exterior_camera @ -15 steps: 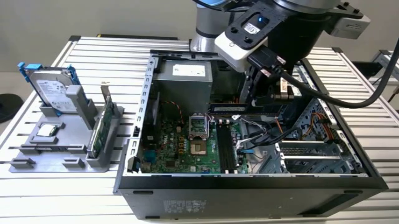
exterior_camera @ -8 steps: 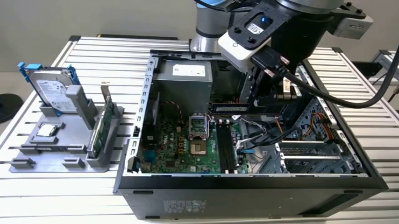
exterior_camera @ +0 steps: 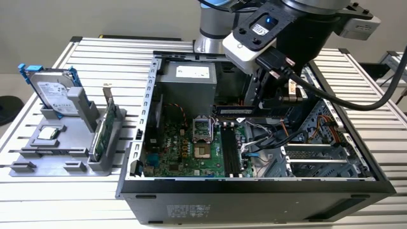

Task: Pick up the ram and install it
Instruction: 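Pick up the ram and move it above insertion slot, then insert the ram into the slot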

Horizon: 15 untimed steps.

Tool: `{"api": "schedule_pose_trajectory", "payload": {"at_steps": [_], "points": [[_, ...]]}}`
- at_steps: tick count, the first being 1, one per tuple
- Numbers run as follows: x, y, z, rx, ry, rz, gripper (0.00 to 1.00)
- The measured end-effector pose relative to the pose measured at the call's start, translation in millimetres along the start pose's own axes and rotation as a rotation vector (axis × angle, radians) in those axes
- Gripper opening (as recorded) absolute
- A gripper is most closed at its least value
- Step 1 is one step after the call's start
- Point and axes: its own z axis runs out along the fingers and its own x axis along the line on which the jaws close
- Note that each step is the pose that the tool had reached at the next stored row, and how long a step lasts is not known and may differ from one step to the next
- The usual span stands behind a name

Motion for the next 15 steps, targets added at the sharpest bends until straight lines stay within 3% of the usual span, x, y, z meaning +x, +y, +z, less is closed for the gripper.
{"api": "schedule_pose_trajectory", "payload": {"at_steps": [8,15], "points": [[7.9,0.2,-0.3,0.0001,-0.0003,0.000,0.00],[20.4,0.7,-0.4,0.0001,-0.0004,0.000,0.00]]}}
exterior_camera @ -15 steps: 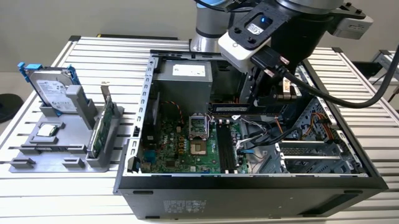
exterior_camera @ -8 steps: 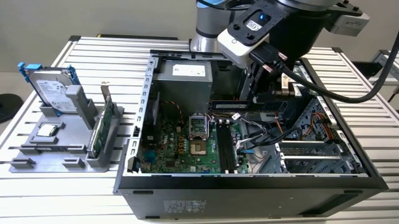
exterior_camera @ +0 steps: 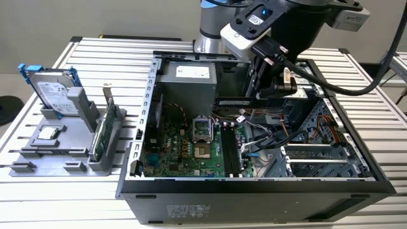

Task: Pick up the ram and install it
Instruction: 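Insert the ram into the slot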

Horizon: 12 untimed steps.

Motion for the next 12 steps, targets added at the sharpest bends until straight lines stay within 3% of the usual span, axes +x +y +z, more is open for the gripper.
{"api": "schedule_pose_trajectory", "payload": {"at_steps": [12], "points": [[16.1,0.6,-0.3,0.0000,0.0000,0.000,0.00]]}}
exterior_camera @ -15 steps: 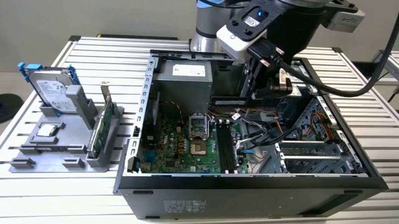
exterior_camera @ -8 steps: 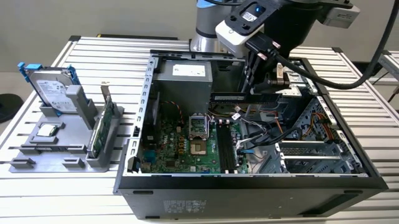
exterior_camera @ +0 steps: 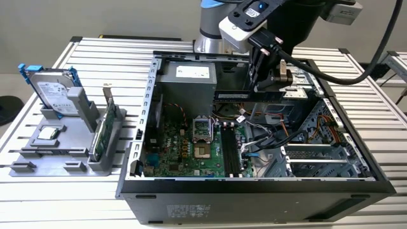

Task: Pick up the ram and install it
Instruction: 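Insert the ram into the slot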

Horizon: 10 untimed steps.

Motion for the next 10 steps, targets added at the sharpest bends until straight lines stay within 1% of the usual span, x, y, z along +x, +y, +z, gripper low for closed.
{"api": "schedule_pose_trajectory", "payload": {"at_steps": [10], "points": [[10.2,0.4,-0.2,0.0000,0.0000,0.000,0.00]]}}
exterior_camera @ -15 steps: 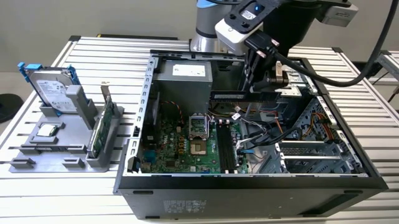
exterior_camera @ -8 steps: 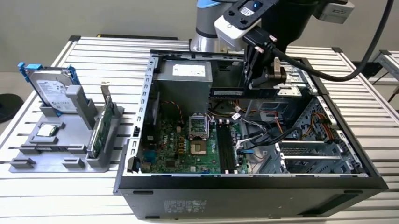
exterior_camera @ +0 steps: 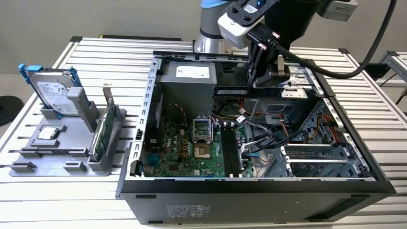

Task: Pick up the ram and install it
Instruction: 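Insert the ram into the slot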

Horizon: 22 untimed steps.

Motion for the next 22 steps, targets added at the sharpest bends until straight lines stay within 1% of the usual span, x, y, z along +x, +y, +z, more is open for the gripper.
{"api": "schedule_pose_trajectory", "payload": {"at_steps": [12,22], "points": [[11.1,0.4,-0.2,0.0000,-0.0001,0.000,0.00],[18.8,0.7,-0.3,0.0000,-0.0001,0.000,0.00]]}}
